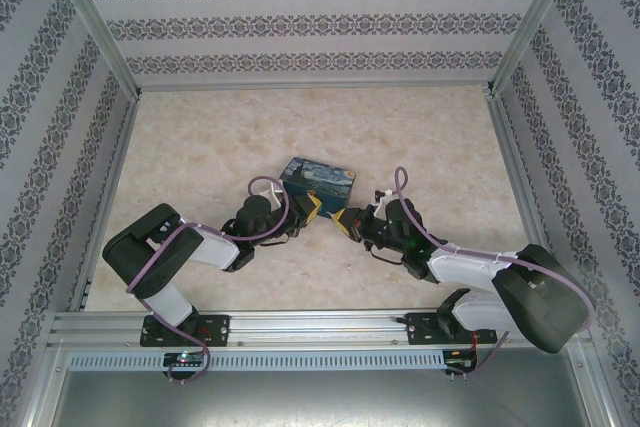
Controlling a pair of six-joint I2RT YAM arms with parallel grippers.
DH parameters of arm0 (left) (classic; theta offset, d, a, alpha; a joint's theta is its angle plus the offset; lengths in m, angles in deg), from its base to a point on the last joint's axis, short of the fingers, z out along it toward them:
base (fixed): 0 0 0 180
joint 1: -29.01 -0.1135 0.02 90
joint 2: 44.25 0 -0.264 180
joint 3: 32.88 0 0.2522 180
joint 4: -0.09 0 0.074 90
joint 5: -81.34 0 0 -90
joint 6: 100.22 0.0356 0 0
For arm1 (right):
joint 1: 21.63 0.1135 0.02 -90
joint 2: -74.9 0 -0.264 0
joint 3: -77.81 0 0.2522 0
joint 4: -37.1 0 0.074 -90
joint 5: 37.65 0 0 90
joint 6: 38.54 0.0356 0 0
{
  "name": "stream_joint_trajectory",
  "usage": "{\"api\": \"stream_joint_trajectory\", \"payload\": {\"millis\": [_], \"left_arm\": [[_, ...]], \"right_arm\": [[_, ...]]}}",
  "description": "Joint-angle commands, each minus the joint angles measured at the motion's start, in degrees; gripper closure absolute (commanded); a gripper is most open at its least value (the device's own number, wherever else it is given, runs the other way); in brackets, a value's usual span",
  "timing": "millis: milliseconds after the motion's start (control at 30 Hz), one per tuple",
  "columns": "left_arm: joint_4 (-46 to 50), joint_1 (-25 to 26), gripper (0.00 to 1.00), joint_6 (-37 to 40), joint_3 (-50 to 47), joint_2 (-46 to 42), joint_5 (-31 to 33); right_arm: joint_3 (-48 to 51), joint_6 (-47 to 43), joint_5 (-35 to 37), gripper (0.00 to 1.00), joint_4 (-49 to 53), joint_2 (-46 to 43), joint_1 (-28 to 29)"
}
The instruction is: Unlock the padlock with the key
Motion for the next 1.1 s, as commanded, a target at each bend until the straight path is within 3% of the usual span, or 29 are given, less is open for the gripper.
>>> {"api": "stream_joint_trajectory", "payload": {"millis": [0,1067], "left_arm": [[-4.5,-0.3,1.00,0.2,1.0,-1.8,-1.3],[-3.0,-0.2,1.00,1.3,0.5,-2.4,-1.5]], "right_arm": [[0.5,1.3,2.2,1.00,-1.9,0.7,0.4],[-3.1,2.3,5.0,1.00,-3.7,3.8,2.4]]}}
